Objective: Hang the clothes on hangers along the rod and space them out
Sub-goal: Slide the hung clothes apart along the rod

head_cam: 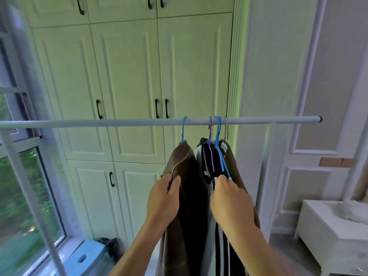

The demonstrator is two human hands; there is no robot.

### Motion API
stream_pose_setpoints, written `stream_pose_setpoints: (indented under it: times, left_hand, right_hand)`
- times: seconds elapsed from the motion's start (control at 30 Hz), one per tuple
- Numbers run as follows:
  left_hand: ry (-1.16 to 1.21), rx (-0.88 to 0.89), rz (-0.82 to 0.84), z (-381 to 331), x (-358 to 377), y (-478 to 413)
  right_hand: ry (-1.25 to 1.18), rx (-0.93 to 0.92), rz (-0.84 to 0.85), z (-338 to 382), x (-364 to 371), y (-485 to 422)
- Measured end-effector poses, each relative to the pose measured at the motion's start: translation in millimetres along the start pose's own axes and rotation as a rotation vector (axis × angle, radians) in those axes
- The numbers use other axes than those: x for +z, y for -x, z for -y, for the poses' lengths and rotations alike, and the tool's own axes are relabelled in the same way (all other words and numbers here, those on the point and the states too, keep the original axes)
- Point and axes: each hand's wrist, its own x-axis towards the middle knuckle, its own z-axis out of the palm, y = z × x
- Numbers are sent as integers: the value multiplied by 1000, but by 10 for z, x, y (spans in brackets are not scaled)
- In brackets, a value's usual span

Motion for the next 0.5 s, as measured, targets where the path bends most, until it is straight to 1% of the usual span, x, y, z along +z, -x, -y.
stream_pose_setpoints:
  times: [0.1,0.17,0.27,0.33,0.4,0.5]
  left_hand:
    - [45,-5,-40,-18,-136,3]
    - [71,3,-51,-14,-253,-1]
    - [92,14,-56,11,-483,-36]
    - [113,23,-50,46,-659,-64]
    - [135,35,-43,95,-846,-98]
    - [153,50,-52,187,-1118,-169]
  right_hand:
    - [-40,-61,32,-7,145,6]
    - [-223,-44,46,26,229,-13]
    - [-631,23,27,118,289,-60]
    - [-851,32,29,272,284,-27]
    - [-980,-3,29,487,274,1]
    - [-1083,-32,2,803,310,7]
